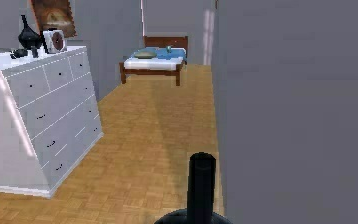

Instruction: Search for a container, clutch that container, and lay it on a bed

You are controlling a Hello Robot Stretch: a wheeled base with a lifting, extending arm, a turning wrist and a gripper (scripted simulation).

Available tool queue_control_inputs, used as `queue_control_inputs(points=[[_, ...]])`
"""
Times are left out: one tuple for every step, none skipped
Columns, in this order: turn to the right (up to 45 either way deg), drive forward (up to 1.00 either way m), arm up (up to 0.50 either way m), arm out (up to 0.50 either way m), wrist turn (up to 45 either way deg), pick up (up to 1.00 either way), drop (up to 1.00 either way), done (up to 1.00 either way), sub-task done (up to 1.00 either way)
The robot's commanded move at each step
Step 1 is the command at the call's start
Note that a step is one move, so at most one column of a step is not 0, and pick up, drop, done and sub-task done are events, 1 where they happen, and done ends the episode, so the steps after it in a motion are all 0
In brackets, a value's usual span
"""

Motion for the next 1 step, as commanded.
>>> queue_control_inputs(points=[[3.0,0.0,0.0,0.0,0.0,0.0,0.0,0.0,0.0]])
